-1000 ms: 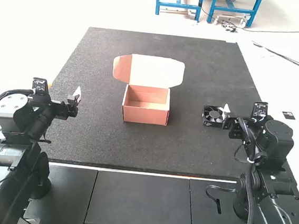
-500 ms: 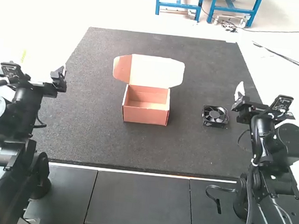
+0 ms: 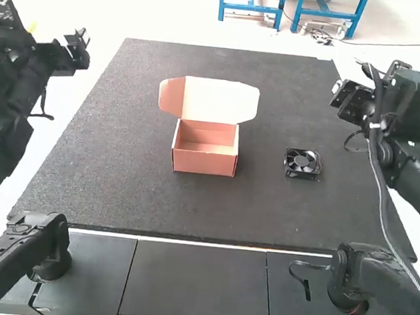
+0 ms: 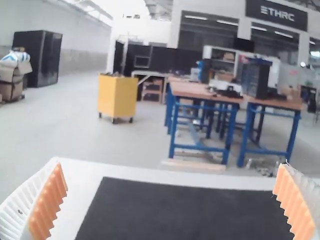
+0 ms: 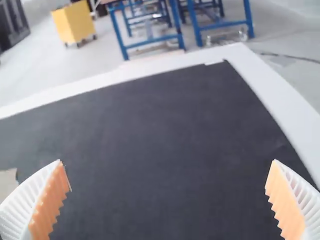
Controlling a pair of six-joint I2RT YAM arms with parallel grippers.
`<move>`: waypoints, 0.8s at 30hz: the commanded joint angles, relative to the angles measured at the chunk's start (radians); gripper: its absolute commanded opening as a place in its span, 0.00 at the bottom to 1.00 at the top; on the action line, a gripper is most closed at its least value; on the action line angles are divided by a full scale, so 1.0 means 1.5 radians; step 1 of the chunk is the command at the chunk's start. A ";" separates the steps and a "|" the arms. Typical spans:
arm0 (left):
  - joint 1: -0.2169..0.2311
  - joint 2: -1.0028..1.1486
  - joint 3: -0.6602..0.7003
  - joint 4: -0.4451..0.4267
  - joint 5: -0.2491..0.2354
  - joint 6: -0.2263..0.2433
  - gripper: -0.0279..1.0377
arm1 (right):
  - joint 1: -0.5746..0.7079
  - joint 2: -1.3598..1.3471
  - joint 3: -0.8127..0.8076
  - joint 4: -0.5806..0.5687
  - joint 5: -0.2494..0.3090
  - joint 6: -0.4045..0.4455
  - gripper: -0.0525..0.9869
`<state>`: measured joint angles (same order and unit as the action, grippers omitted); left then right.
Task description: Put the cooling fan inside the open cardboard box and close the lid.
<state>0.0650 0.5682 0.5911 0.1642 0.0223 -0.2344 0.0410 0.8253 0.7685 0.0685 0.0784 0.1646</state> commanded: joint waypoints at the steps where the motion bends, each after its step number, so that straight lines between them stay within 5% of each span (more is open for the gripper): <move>1: -0.007 0.109 0.097 -0.030 -0.006 -0.033 0.94 | -0.011 0.102 0.087 -0.047 0.005 0.023 0.92; 6: -0.012 0.263 0.206 -0.074 -0.005 -0.044 0.94 | -0.011 0.212 0.170 -0.109 0.007 -0.001 0.92; 8: -0.017 0.305 0.241 -0.092 -0.003 -0.052 0.94 | -0.014 0.246 0.193 -0.133 -0.019 -0.002 0.92; 10: -0.026 0.336 0.267 -0.107 0.039 -0.051 0.94 | -0.019 0.279 0.203 -0.151 -0.036 -0.002 0.93; 12: -0.029 0.344 0.275 -0.117 0.146 -0.072 0.94 | -0.023 0.305 0.206 -0.157 -0.039 -0.004 0.93; 13: -0.026 0.344 0.272 -0.103 0.168 -0.097 0.94 | -0.023 0.317 0.208 -0.166 -0.040 -0.015 0.93; 19: -0.032 0.361 0.257 -0.055 0.195 -0.077 0.94 | -0.027 0.394 0.168 -0.170 -0.036 -0.086 0.93; 24: -0.087 0.393 0.258 -0.090 0.225 -0.063 0.94 | -0.042 0.428 0.134 -0.183 -0.036 -0.128 0.93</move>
<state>-0.0212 1.1381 0.9554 0.0387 0.3004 -0.3454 0.0044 1.4628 0.9913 -0.2066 0.0288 0.0380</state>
